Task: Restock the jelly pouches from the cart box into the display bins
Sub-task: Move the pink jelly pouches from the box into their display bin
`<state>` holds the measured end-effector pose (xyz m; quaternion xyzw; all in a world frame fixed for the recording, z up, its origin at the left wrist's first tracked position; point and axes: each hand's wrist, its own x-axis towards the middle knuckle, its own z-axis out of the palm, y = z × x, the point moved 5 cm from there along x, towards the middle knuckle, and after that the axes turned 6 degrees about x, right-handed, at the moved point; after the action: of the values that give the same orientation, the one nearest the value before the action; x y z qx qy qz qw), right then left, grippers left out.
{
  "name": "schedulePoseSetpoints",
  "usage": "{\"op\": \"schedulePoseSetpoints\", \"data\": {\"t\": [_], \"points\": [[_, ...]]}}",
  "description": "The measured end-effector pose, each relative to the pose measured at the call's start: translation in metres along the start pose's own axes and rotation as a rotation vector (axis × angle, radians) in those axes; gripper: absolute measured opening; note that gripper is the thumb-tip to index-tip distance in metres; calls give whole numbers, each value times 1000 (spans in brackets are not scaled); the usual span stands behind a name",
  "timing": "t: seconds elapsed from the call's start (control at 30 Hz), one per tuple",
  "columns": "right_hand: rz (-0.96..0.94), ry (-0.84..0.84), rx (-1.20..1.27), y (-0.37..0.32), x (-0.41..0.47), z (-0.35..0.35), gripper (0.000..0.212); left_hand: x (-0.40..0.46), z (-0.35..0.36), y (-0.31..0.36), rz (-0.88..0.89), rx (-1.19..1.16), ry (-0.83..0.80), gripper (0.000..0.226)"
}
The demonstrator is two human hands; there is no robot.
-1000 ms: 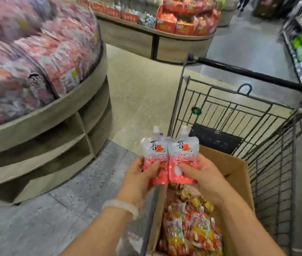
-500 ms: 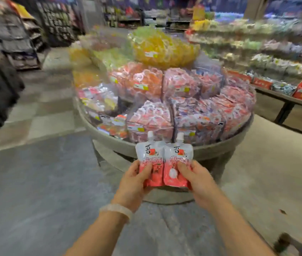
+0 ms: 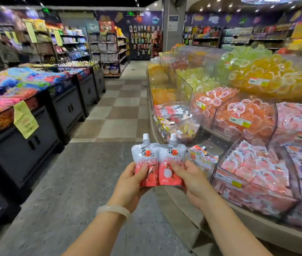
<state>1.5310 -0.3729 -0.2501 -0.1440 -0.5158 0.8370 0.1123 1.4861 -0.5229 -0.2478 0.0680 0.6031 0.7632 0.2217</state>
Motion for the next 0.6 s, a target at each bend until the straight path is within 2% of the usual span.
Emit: {"op": "schedulePoseSetpoints", "data": {"t": [0.27, 0.4, 0.6], "points": [[-22, -23, 10, -36, 164, 41, 21, 163, -20, 59, 24, 16, -8, 27], [-16, -25, 23, -31, 240, 53, 13, 238, -38, 67, 1, -2, -34, 27], [-37, 40, -1, -17, 372, 74, 14, 378, -77, 80, -44, 21, -58, 26]]}}
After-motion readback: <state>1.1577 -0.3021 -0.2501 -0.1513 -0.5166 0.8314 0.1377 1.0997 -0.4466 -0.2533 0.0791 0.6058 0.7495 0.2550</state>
